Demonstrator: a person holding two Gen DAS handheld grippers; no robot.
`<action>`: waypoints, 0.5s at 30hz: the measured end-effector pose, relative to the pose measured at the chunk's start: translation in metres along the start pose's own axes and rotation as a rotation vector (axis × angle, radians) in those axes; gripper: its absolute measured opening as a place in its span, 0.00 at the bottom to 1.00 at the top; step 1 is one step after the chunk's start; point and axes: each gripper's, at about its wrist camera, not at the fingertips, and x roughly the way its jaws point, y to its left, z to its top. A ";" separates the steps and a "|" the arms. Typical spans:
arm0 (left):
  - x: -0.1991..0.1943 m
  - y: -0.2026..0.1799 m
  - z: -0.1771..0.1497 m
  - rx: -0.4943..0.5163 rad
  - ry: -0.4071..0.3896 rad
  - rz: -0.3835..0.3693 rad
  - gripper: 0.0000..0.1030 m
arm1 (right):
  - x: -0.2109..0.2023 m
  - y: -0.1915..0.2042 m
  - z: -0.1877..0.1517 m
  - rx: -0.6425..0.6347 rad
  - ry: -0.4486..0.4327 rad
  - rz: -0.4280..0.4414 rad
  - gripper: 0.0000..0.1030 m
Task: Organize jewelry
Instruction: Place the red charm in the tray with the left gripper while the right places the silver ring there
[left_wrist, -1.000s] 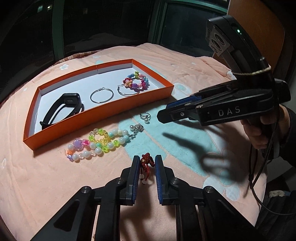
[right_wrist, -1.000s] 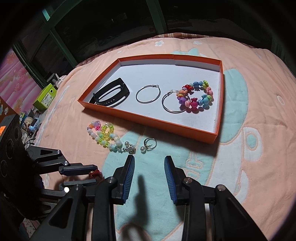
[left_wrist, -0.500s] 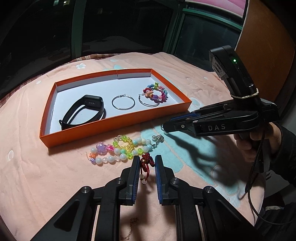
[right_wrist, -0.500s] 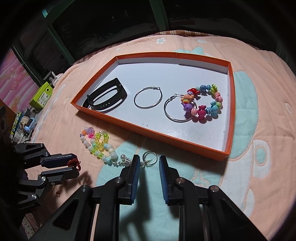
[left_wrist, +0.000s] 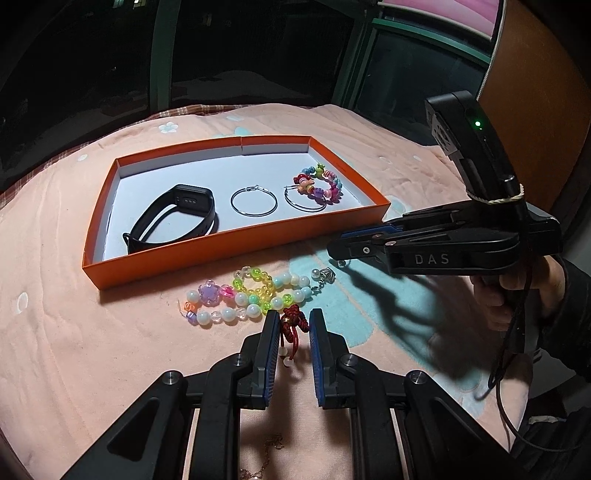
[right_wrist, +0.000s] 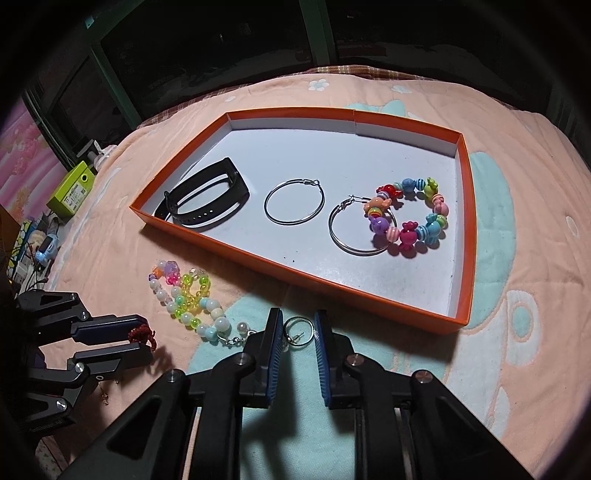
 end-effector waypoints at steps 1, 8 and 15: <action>-0.002 0.000 0.001 -0.001 -0.003 0.001 0.17 | -0.003 -0.003 0.000 0.015 -0.003 0.018 0.19; -0.013 0.002 0.015 -0.005 -0.045 0.008 0.17 | -0.031 -0.017 0.000 0.085 -0.046 0.115 0.19; -0.009 0.004 0.048 -0.009 -0.086 0.018 0.17 | -0.049 -0.028 0.015 0.097 -0.123 0.077 0.19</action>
